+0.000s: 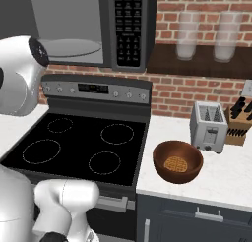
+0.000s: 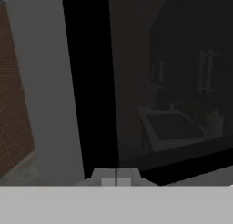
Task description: Open the microwave, place the bowl with waffle inside the microwave, then close the microwave door and turn it on.
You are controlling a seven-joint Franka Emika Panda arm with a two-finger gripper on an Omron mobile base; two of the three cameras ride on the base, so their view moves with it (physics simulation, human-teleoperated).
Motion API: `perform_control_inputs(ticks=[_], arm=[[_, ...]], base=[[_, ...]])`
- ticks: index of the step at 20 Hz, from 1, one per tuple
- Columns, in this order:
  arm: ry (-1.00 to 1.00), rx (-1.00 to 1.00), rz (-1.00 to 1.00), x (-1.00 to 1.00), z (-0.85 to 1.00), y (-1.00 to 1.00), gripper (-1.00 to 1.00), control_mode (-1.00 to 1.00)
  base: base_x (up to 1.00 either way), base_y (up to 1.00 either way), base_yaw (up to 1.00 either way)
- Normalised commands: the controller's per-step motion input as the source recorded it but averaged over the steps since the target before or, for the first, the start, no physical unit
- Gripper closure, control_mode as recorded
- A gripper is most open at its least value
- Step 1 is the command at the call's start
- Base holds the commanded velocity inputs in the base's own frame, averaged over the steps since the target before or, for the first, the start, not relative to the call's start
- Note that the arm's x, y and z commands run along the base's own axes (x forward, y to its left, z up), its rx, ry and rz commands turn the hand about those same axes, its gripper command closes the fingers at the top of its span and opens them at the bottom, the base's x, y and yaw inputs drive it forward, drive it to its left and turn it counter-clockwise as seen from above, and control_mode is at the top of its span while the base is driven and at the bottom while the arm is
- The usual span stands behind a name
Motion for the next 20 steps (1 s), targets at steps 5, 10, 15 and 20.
perform_control_inputs(ticks=[5,10,15,20], arm=[[0.00,-0.14,0.27,0.20,-0.29,1.00,1.00,-1.00],[0.01,-0.02,0.29,0.29,-0.17,1.00,1.00,-1.00],[0.08,0.00,0.35,0.61,-0.21,1.00,1.00,-1.00],[-0.21,0.05,0.02,-0.15,0.01,-0.46,1.00,-1.00]], base=[[0.00,0.00,0.00],[0.00,0.00,0.00],[0.00,0.00,0.00],[0.00,0.00,0.00]])
